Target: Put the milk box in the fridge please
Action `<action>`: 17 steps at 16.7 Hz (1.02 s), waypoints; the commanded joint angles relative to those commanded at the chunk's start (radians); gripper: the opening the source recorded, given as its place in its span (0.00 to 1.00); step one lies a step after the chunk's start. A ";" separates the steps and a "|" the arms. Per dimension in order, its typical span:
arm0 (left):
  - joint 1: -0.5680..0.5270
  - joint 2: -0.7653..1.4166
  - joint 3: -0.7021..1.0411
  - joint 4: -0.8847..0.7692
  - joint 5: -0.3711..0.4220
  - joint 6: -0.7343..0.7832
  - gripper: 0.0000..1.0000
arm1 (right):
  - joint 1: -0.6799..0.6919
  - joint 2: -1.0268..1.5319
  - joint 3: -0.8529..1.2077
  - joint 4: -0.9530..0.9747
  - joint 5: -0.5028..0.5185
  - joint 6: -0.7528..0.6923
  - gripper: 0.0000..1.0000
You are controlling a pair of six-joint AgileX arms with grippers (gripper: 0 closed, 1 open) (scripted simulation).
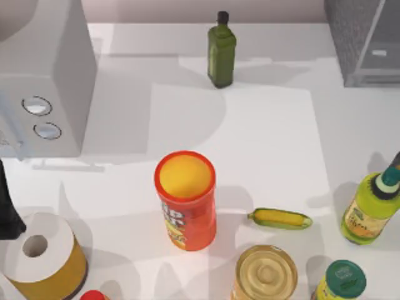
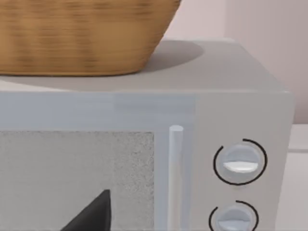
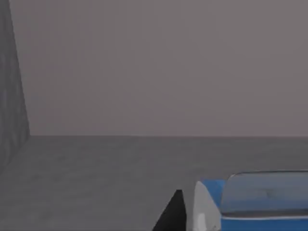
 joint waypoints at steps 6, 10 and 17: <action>0.000 0.000 0.000 0.000 0.000 0.000 1.00 | 0.013 0.082 0.201 -0.115 0.025 0.001 0.00; 0.000 0.000 0.000 0.000 0.000 0.000 1.00 | 0.025 0.142 0.381 -0.216 0.039 0.002 0.00; 0.000 0.000 0.000 0.000 0.000 0.000 1.00 | 0.037 0.171 0.432 -0.264 0.046 0.001 0.00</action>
